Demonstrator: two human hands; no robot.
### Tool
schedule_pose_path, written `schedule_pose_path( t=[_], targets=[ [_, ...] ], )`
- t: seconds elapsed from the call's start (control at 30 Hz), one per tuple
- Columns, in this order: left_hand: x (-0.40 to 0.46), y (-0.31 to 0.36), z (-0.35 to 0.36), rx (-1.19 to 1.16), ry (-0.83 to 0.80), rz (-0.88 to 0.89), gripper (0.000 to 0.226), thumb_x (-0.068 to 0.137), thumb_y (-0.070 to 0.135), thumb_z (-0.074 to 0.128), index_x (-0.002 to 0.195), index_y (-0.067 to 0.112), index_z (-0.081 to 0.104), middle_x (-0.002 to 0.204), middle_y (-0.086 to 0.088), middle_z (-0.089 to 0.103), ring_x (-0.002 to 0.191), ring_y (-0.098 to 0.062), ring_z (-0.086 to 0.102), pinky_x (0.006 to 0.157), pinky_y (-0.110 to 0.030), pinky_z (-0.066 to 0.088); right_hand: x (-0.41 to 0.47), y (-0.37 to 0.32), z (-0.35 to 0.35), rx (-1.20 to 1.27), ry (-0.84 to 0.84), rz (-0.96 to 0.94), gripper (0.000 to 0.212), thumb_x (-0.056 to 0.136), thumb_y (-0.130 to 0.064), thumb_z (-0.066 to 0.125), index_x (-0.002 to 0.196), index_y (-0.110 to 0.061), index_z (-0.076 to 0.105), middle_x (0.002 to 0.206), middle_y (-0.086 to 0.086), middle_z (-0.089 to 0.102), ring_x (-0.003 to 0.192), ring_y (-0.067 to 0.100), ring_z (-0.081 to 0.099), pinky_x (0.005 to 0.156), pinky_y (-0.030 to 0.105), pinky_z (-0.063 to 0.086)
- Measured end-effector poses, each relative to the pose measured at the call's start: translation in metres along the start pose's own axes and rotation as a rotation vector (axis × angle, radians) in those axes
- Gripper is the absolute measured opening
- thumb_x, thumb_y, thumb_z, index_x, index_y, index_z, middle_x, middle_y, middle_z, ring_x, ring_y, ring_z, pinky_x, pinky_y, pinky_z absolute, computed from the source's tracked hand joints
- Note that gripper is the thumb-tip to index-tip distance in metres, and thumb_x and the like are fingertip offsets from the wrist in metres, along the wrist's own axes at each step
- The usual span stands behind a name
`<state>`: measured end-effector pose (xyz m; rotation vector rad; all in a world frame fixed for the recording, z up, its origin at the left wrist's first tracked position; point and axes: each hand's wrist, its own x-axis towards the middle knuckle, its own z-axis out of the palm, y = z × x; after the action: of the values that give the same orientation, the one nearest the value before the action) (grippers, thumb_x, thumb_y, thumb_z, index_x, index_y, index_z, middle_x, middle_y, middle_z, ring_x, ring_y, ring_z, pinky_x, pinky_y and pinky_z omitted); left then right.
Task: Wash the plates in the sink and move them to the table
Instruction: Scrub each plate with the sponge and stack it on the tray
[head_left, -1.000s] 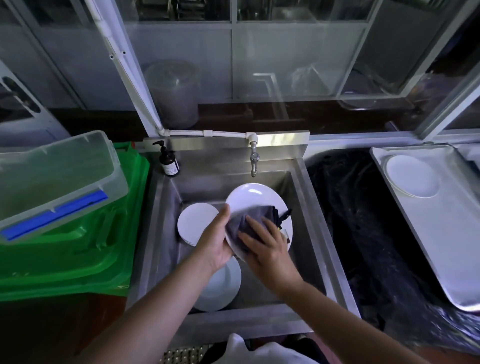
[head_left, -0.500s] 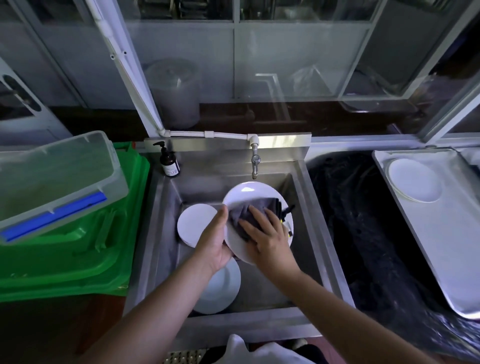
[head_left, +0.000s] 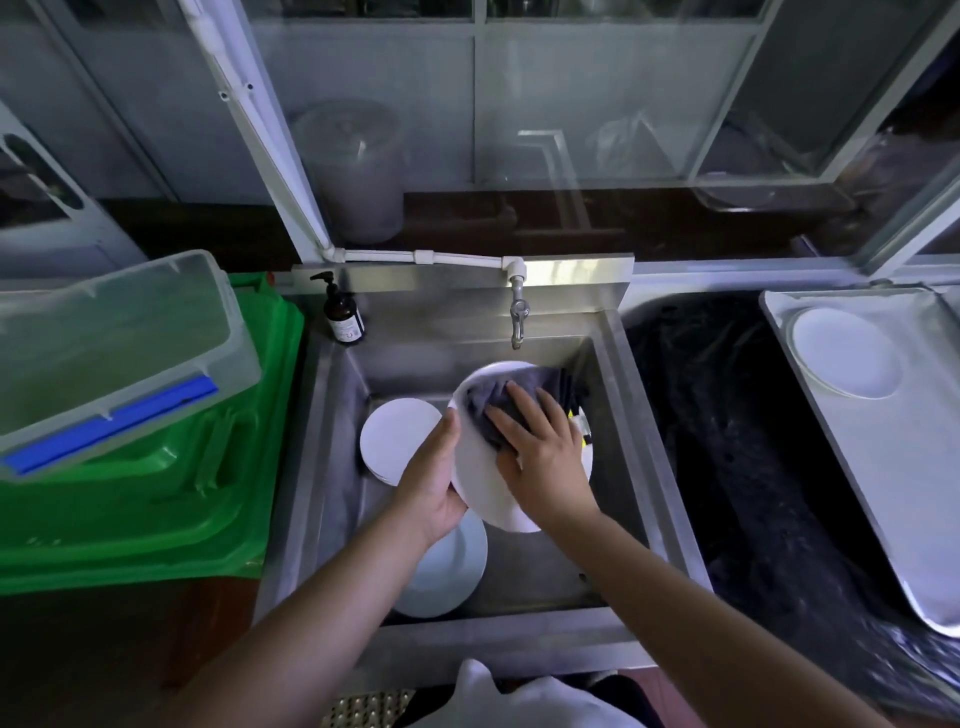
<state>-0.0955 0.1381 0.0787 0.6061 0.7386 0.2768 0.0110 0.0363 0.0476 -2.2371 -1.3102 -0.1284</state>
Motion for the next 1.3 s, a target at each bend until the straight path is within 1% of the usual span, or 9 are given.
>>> schedule_pose_path(
  t=[0.17,0.27,0.43,0.53,0.63,0.73,0.87,1.13,1.3],
  targets=[
    [0.012,0.015,-0.011,-0.076,0.092,0.023,0.074,0.092,0.058,0.055,0.145,0.007,0.051,0.133,-0.02,0.066,0.116,-0.033,0.068,0.097,-0.044,0.057,-0.068,-0.006,0.005,0.008,-0.038,-0.15,0.051,0.084,-0.025,0.07,0.133,-0.035,0.062,0.154,-0.002,0.047,0.137,0.038,0.046,0.099,0.059,0.046],
    [0.006,0.005,-0.01,-0.06,0.056,-0.022,0.072,0.095,0.059,0.048,0.146,0.007,0.051,0.139,-0.02,0.062,0.131,-0.033,0.059,0.097,-0.041,0.058,-0.043,-0.004,0.004,-0.007,-0.029,-0.099,0.044,0.087,-0.031,0.057,0.131,-0.035,0.062,0.153,-0.001,0.048,0.135,0.039,0.047,0.094,0.056,0.046],
    [-0.003,-0.005,-0.006,-0.01,0.025,-0.019,0.059,0.102,0.054,0.042,0.144,0.015,0.056,0.132,-0.014,0.068,0.118,-0.029,0.068,0.083,-0.039,0.061,0.021,0.007,-0.007,-0.018,-0.075,0.096,0.05,0.087,-0.029,0.048,0.134,-0.031,0.063,0.155,0.002,0.045,0.14,0.04,0.04,0.1,0.061,0.04],
    [0.001,0.008,-0.009,-0.013,0.037,0.04,0.07,0.096,0.061,0.043,0.145,0.013,0.053,0.136,-0.016,0.065,0.127,-0.032,0.062,0.097,-0.047,0.054,0.004,0.01,-0.008,-0.047,-0.052,0.087,0.049,0.085,-0.028,0.049,0.132,-0.031,0.064,0.152,0.001,0.049,0.135,0.039,0.045,0.099,0.061,0.042],
    [0.005,0.023,-0.009,0.002,0.051,0.078,0.071,0.094,0.063,0.044,0.143,0.013,0.054,0.132,-0.015,0.068,0.118,-0.03,0.067,0.097,-0.049,0.054,-0.036,0.002,-0.006,0.003,-0.055,0.008,0.049,0.084,-0.031,0.05,0.132,-0.032,0.063,0.15,0.002,0.051,0.132,0.039,0.049,0.095,0.06,0.047],
    [0.001,0.02,-0.004,0.003,0.048,0.016,0.069,0.1,0.059,0.044,0.138,0.004,0.058,0.124,-0.018,0.071,0.105,-0.028,0.073,0.084,-0.037,0.061,-0.048,-0.021,0.003,0.076,-0.056,-0.107,0.046,0.085,-0.026,0.063,0.13,-0.032,0.062,0.15,0.001,0.051,0.133,0.04,0.05,0.095,0.056,0.048],
    [-0.003,0.006,-0.005,-0.042,0.047,-0.076,0.071,0.1,0.062,0.041,0.143,0.007,0.056,0.136,-0.018,0.065,0.126,-0.03,0.063,0.103,-0.04,0.052,-0.008,-0.019,0.001,0.071,0.004,-0.195,0.03,0.093,-0.036,0.056,0.114,-0.032,0.075,0.146,0.0,0.057,0.132,0.038,0.053,0.098,0.051,0.044],
    [-0.009,0.0,-0.009,0.015,0.036,-0.036,0.057,0.104,0.055,0.038,0.136,0.014,0.059,0.127,-0.015,0.071,0.115,-0.029,0.069,0.098,-0.046,0.052,0.003,0.03,-0.006,-0.006,-0.063,0.063,0.047,0.085,-0.029,0.043,0.124,-0.03,0.07,0.147,0.004,0.055,0.129,0.042,0.051,0.094,0.061,0.047],
    [-0.005,0.006,-0.011,-0.069,0.02,-0.003,0.067,0.101,0.059,0.039,0.139,0.006,0.055,0.124,-0.018,0.071,0.105,-0.027,0.073,0.087,-0.04,0.06,-0.054,0.006,0.004,0.103,-0.085,-0.12,0.043,0.085,-0.025,0.054,0.126,-0.033,0.064,0.145,0.003,0.055,0.12,0.043,0.056,0.086,0.055,0.052]
  ],
)
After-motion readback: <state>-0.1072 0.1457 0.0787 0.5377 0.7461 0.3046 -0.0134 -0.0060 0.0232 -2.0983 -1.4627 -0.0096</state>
